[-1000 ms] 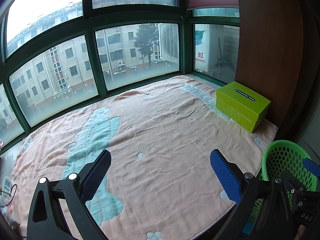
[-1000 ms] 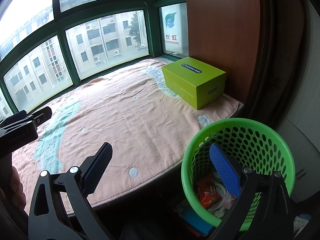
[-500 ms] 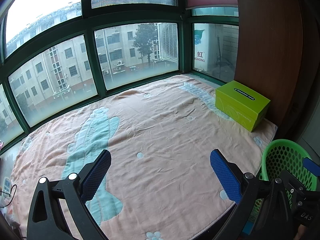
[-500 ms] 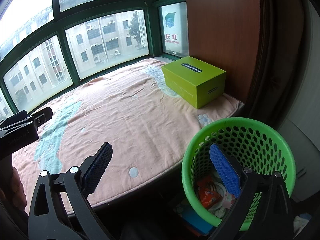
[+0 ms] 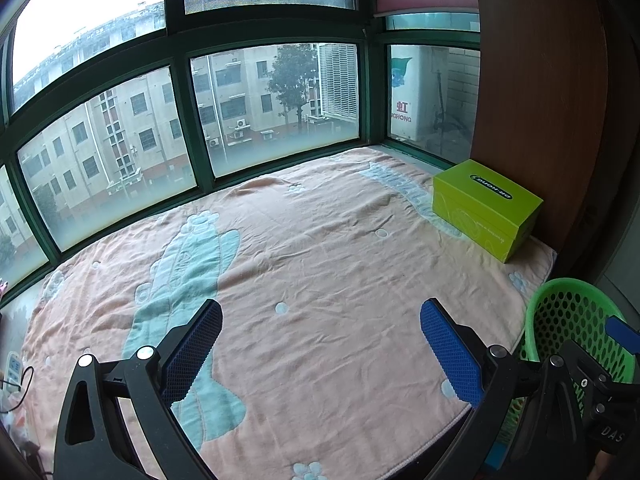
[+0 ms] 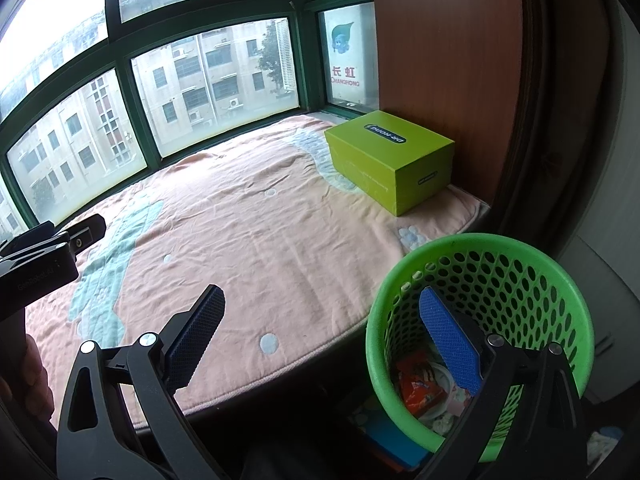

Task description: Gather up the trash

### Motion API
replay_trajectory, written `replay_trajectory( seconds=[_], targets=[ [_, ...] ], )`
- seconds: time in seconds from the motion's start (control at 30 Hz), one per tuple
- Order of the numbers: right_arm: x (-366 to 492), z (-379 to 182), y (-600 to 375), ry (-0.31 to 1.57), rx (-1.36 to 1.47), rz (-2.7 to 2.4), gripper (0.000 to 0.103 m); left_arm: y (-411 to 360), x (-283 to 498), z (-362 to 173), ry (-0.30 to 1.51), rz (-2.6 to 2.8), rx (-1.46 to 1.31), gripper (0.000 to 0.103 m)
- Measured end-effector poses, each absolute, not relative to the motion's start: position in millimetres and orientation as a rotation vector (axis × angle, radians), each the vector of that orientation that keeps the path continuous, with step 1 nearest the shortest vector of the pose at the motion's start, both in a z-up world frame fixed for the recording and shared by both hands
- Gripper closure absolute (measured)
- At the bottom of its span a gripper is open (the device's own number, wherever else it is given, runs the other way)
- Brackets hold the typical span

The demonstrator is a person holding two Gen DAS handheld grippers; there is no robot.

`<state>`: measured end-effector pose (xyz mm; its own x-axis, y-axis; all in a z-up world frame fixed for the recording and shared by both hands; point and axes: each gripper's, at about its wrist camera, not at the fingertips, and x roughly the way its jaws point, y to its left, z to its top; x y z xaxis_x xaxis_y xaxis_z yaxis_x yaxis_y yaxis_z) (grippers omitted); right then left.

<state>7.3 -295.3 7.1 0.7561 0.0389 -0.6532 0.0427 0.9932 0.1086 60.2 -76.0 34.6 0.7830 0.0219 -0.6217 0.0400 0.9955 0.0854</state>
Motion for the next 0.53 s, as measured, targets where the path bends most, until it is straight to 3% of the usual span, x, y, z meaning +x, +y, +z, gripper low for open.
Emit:
replay_trajectory(
  seconds=[0.53],
  targets=[
    [11.5,5.4,-291.8,0.72,0.118,0.006,0.006,-74.7,61.0,34.8,0.677,-0.015,0.096,0.007]
  ],
)
